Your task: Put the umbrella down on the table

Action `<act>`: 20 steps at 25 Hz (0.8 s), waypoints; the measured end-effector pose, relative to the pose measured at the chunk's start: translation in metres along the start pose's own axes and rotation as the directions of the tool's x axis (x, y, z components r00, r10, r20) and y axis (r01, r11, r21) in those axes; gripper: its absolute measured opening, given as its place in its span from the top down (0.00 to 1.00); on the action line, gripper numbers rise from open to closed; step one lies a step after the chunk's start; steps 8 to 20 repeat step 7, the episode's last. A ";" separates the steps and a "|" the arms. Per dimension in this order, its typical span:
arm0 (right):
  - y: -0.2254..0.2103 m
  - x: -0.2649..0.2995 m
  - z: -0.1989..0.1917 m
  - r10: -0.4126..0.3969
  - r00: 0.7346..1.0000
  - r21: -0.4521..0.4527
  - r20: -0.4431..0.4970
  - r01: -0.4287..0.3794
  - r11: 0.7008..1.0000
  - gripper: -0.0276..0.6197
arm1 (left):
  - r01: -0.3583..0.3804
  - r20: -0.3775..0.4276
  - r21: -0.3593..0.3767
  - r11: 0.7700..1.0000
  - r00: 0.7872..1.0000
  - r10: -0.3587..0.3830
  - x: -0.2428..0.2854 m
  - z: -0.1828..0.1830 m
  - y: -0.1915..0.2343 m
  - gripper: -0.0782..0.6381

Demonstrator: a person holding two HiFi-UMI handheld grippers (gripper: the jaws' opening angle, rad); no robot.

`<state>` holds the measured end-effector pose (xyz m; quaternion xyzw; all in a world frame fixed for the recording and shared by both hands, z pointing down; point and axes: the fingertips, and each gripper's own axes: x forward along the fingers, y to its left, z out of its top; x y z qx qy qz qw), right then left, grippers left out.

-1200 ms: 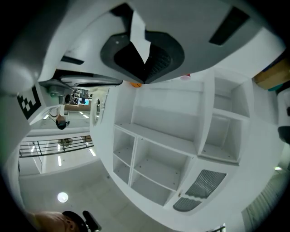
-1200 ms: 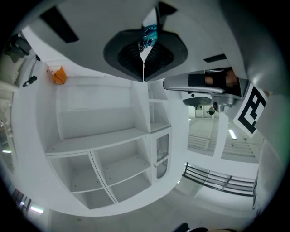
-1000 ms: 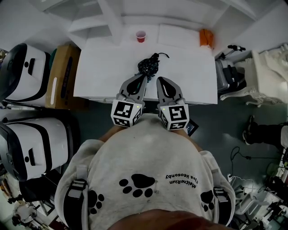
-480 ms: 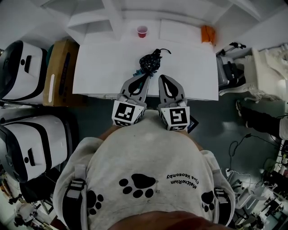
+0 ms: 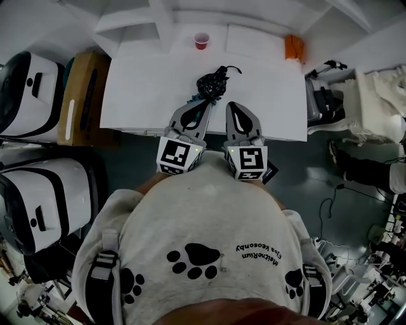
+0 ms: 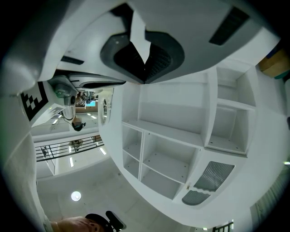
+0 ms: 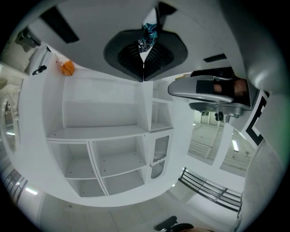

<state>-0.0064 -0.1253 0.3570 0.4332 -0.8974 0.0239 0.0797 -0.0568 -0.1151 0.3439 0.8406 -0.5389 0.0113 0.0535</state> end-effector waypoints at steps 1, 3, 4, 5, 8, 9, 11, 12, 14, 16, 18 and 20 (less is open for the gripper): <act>0.000 0.001 0.000 0.000 1.000 -0.001 -0.002 0.000 1.000 0.91 | -0.001 0.000 -0.001 1.000 1.000 0.001 0.000 0.000 0.001 0.87; -0.002 0.001 -0.001 -0.002 1.000 -0.002 -0.005 0.002 1.000 0.91 | 0.000 0.004 -0.002 1.000 1.000 0.000 0.001 0.000 0.001 0.87; -0.002 0.001 -0.002 -0.002 1.000 -0.001 -0.006 0.002 1.000 0.91 | 0.000 0.005 -0.001 1.000 1.000 0.000 0.001 0.000 0.000 0.87; -0.002 0.001 -0.002 -0.002 1.000 -0.001 -0.008 0.002 1.000 0.91 | 0.001 0.006 -0.001 1.000 1.000 -0.001 0.001 0.000 0.000 0.87; -0.002 0.001 -0.003 0.000 1.000 -0.001 -0.012 0.000 1.000 0.91 | 0.004 0.005 0.001 1.000 1.000 -0.004 0.001 -0.001 -0.002 0.87; -0.002 0.001 -0.003 0.000 1.000 -0.001 -0.012 0.000 1.000 0.91 | 0.004 0.005 0.001 1.000 1.000 -0.004 0.001 -0.001 -0.002 0.87; -0.002 0.001 -0.003 0.000 1.000 -0.001 -0.012 0.000 1.000 0.91 | 0.004 0.005 0.001 1.000 1.000 -0.004 0.001 -0.001 -0.002 0.87; -0.002 0.001 -0.003 0.000 1.000 -0.001 -0.012 0.000 1.000 0.91 | 0.004 0.005 0.001 1.000 1.000 -0.004 0.001 -0.001 -0.002 0.87; -0.002 0.001 -0.003 0.000 1.000 -0.001 -0.012 0.000 1.000 0.91 | 0.004 0.005 0.001 1.000 1.000 -0.004 0.001 -0.001 -0.002 0.87; -0.002 0.001 -0.003 0.000 1.000 -0.001 -0.012 0.000 1.000 0.91 | 0.004 0.005 0.001 1.000 1.000 -0.004 0.001 -0.001 -0.002 0.87; -0.002 0.001 -0.003 0.000 1.000 -0.001 -0.012 0.000 1.000 0.91 | 0.004 0.005 0.001 1.000 1.000 -0.004 0.001 -0.001 -0.002 0.87; -0.002 0.001 -0.003 0.000 1.000 -0.001 -0.012 0.000 1.000 0.91 | 0.004 0.005 0.001 1.000 1.000 -0.004 0.001 -0.001 -0.002 0.87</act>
